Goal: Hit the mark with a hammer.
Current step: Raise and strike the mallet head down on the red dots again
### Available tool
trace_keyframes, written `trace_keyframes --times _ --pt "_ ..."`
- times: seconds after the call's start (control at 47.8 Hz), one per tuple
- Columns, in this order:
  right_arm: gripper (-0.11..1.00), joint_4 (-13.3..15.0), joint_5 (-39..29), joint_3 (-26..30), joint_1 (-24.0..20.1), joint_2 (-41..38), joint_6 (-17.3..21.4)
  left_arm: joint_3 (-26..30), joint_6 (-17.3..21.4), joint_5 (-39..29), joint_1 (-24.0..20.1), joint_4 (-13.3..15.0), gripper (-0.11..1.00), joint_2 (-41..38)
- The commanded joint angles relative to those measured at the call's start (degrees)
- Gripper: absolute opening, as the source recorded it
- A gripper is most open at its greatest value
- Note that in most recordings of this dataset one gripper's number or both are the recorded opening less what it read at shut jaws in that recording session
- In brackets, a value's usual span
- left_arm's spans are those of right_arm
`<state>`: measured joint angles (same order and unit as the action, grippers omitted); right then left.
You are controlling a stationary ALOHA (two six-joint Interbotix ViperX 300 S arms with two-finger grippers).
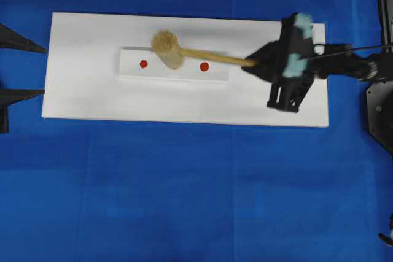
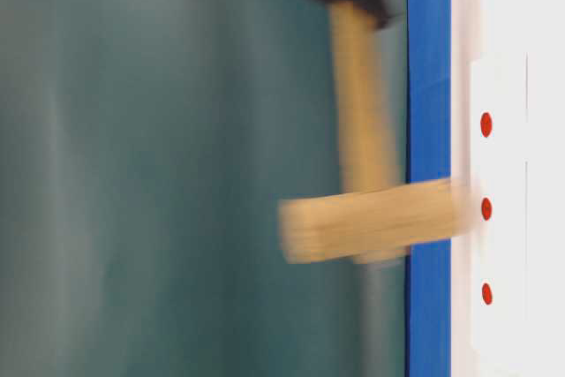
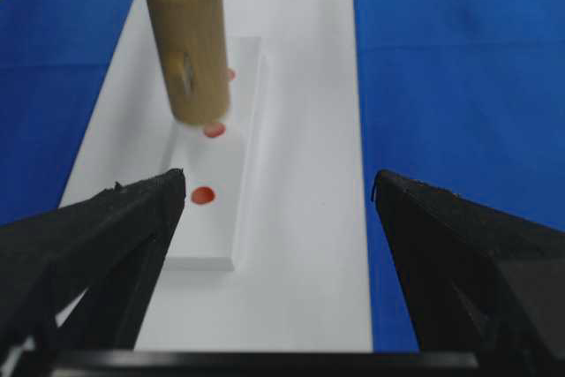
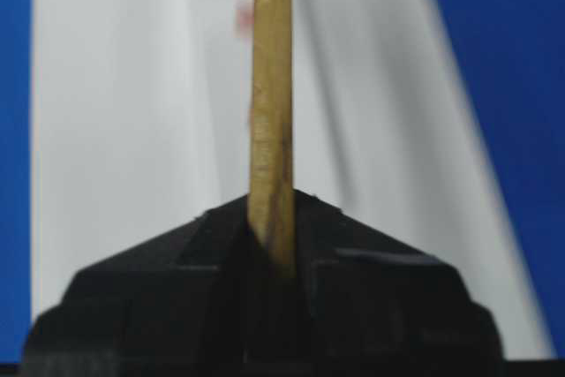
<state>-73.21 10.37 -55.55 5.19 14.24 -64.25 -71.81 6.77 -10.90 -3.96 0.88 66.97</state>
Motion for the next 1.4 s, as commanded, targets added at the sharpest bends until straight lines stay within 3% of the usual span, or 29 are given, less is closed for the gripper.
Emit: trace_keyframes --times 0.0,0.251,0.482,0.691,0.859,1.131,1.277,1.382 --pt "0.02 -2.3 -0.6 0.4 -0.1 -3.4 0.1 0.5 -0.1 0.3 -0.2 0.0 0.85 -0.6" --pt "0.02 -2.8 0.2 0.4 -0.2 -1.8 -0.4 0.6 -0.1 0.3 -0.2 0.0 0.85 -0.4" --pt "0.02 -1.8 1.3 -1.4 -0.4 8.6 -0.6 0.5 -0.1 0.3 -0.2 0.0 0.85 -0.4" --pt "0.02 -1.6 1.3 -6.2 -0.7 20.2 -1.0 0.5 -0.1 0.3 -0.1 0.0 0.85 -0.4" --pt "0.02 -1.6 1.5 -8.5 -0.7 24.3 -1.4 0.5 -0.1 0.3 -0.2 0.0 0.85 -0.4" --pt "0.02 -1.6 1.8 -8.7 -0.7 21.4 -1.5 0.5 -0.1 0.3 -0.2 0.0 0.85 -0.4" --pt "0.02 -2.0 1.2 -10.5 -0.7 14.0 -0.7 0.5 -0.1 0.3 -0.2 0.0 0.85 -0.3" --pt "0.02 -4.0 0.1 -10.8 -0.7 7.6 -0.4 0.5 -0.1 0.3 -0.2 0.0 0.85 -0.3"
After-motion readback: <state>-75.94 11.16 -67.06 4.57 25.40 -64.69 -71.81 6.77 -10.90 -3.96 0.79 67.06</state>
